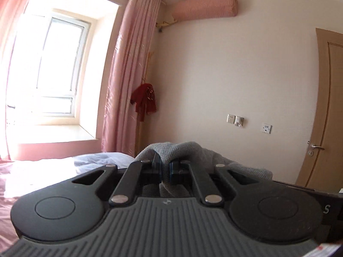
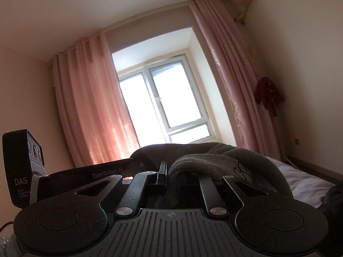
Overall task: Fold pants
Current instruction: 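Lift the sweatpants with both grippers, carry onto open bed, release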
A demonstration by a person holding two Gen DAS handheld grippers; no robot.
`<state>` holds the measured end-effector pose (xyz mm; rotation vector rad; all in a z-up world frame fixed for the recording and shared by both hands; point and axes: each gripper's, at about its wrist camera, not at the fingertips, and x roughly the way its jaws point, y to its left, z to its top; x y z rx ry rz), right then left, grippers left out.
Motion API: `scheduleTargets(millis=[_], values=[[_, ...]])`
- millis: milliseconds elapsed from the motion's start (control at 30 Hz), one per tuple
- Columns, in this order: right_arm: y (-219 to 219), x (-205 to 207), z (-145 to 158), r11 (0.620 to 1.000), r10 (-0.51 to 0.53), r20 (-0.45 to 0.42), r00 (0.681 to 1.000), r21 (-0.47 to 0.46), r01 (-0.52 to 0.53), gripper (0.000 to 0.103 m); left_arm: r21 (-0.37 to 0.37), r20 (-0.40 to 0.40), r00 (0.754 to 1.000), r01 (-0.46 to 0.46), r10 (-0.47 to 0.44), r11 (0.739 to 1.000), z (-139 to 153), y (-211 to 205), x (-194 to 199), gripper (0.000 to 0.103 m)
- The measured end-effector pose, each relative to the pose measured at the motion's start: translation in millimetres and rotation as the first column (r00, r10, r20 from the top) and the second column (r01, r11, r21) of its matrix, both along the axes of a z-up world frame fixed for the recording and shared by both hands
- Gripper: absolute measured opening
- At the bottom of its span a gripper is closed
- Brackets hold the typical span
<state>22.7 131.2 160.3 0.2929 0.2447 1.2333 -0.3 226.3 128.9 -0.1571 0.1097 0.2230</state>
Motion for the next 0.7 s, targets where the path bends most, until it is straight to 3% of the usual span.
scheduleTargets(millis=[133, 267, 333, 400, 433, 467, 500, 533, 567, 633, 700], values=[[25.1, -86.0, 25.3, 0.994, 0.087, 0.022, 0.996, 0.062, -0.088, 0.004, 0.012, 0.007, 0.997, -0.075, 0.075, 0.997, 29.1, 35.6, -73.6, 0.003], [58.2, -132.9, 23.5, 0.986, 0.153, -0.014, 0.988, 0.071, -0.152, 0.004, -0.016, -0.069, 0.988, -0.138, 0.137, 0.99, 24.8, 68.1, -120.4, 0.003], [76.3, -147.7, 9.6, 0.986, 0.164, -0.039, 0.986, 0.015, -0.164, 0.005, -0.054, -0.14, 0.978, -0.166, 0.157, 0.985, 6.5, 85.0, -132.3, 0.003], [105.9, -160.1, -19.7, 0.971, 0.186, -0.064, 0.98, -0.14, -0.194, 0.013, -0.121, -0.258, 0.953, -0.194, 0.158, 0.974, -29.1, 107.9, -131.9, 0.005], [128.0, -158.6, -39.0, 0.941, 0.204, -0.101, 0.974, -0.256, -0.223, 0.026, -0.164, -0.357, 0.918, -0.241, 0.17, 0.956, -59.5, 118.6, -131.7, 0.011], [140.3, -173.5, -62.5, 0.887, 0.227, -0.151, 0.962, -0.376, -0.268, 0.037, -0.196, -0.446, 0.878, -0.283, 0.171, 0.939, -88.4, 126.9, -134.5, 0.014], [152.6, -178.5, -88.1, 0.817, 0.236, -0.207, 0.949, -0.487, -0.309, 0.05, -0.2, -0.541, 0.82, -0.342, 0.188, 0.918, -119.4, 132.4, -136.2, 0.016], [154.5, -185.8, -121.9, 0.718, 0.215, -0.278, 0.936, -0.605, -0.344, 0.05, -0.184, -0.621, 0.754, -0.407, 0.215, 0.895, -148.9, 129.4, -151.9, 0.016], [147.5, -196.5, -147.3, 0.654, 0.195, -0.313, 0.929, -0.665, -0.361, 0.05, -0.17, -0.678, 0.698, -0.451, 0.228, 0.876, -171.0, 130.2, -165.2, 0.016], [116.4, -205.8, -187.4, 0.599, 0.194, -0.34, 0.92, -0.702, -0.385, 0.05, -0.145, -0.74, 0.624, -0.512, 0.25, 0.847, -203.5, 116.1, -205.4, 0.019], [93.2, -196.9, -210.5, 0.553, 0.204, -0.365, 0.908, -0.723, -0.415, 0.05, -0.131, -0.77, 0.58, -0.552, 0.267, 0.824, -221.1, 94.7, -240.4, 0.03]])
